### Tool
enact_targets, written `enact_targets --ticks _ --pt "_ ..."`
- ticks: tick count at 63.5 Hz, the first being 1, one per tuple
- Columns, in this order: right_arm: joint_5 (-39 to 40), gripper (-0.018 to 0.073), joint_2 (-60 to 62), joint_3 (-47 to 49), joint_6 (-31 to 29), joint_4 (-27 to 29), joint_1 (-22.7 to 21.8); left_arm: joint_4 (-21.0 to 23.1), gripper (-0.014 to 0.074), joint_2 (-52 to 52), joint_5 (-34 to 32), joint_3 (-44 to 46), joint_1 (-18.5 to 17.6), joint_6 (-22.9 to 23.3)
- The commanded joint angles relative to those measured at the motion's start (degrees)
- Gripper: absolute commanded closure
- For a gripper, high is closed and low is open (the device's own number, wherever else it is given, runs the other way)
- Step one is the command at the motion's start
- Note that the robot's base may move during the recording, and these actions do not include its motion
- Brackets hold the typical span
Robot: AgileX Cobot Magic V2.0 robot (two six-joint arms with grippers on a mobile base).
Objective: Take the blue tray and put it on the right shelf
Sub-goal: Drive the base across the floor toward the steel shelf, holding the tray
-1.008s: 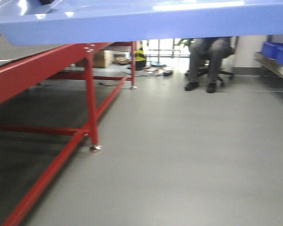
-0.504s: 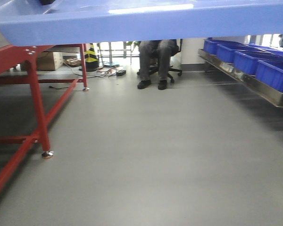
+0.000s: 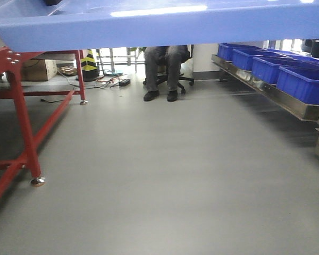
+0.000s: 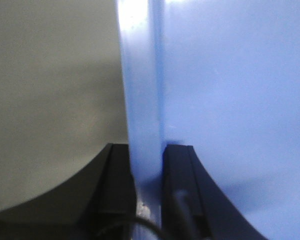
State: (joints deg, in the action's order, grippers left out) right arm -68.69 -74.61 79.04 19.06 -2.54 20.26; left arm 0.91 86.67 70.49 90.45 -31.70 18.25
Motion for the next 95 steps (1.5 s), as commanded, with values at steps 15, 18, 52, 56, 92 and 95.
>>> enact_targets --ticks 15,18,52,56,92,95 --pt "3.65 0.0503 1.54 1.72 -1.14 -1.39 -0.19 -0.14 0.0645 -2.17 6.22 1.22 -0.64 -1.79" --pt "3.65 0.0503 1.54 1.72 -1.14 -1.39 -0.19 -0.14 0.0645 -2.17 6.22 1.22 -0.64 -1.79" --pt "3.65 0.0503 1.54 1.72 -1.14 -1.39 -0.19 -0.14 0.0645 -2.17 6.22 1.22 -0.64 -1.79" --pt "3.65 0.0503 1.54 1.72 -1.14 -1.39 -0.19 -0.14 0.0645 -2.17 6.22 1.22 -0.64 -1.79" --pt "3.71 0.0503 1.54 1.72 -1.14 -1.39 -0.19 -0.14 0.0645 -2.17 6.22 1.22 -0.64 -1.79" --pt "3.71 0.0503 1.54 1.72 -1.14 -1.39 -0.19 -0.14 0.0645 -2.17 6.22 1.22 -0.64 -1.79"
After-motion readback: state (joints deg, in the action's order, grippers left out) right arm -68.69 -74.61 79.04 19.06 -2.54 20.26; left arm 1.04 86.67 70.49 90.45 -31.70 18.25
